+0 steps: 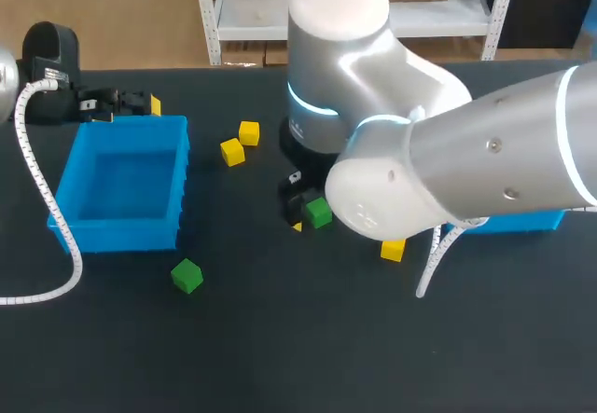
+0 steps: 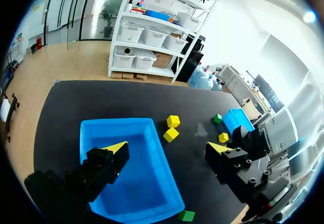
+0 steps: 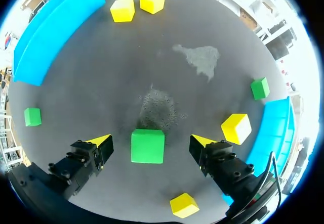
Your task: Put the green cubes in the right bin and the yellow cubes in the left bin.
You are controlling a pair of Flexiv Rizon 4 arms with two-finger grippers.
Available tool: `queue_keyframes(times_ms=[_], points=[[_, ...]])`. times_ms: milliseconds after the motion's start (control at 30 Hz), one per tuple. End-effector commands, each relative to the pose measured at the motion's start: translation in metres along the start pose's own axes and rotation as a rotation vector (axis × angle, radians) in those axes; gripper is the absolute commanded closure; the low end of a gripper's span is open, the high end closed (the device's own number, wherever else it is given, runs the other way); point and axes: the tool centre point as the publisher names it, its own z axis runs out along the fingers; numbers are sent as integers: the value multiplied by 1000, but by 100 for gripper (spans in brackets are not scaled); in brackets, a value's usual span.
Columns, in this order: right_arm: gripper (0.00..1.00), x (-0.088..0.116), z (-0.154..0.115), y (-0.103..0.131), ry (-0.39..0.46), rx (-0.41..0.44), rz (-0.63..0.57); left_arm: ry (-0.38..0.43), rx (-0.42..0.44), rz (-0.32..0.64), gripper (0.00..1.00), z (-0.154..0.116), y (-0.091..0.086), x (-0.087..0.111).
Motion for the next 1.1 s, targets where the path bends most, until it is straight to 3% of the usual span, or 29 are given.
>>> queue_keyframes(times_ms=[33, 67, 233, 300, 733, 1100], points=[[27, -1, 8, 2, 0, 9, 6, -6, 10, 2, 0, 0, 2, 1], [51, -1, 8, 2, 0, 10, 6, -6, 10, 2, 0, 0, 2, 1], [81, -2, 7, 1, -2, 31, 10, -6, 10, 2, 0, 0, 2, 1], [98, -3, 7, 0, -5, 39, 13, -6, 10, 2, 0, 0, 2, 1], [100, -14, -24, -18, -69, 76, 43, -6, 10, 2, 0, 0, 2, 1], [100, -24, -90, -87, -215, 93, 178, -6, 10, 2, 0, 0, 2, 1]])
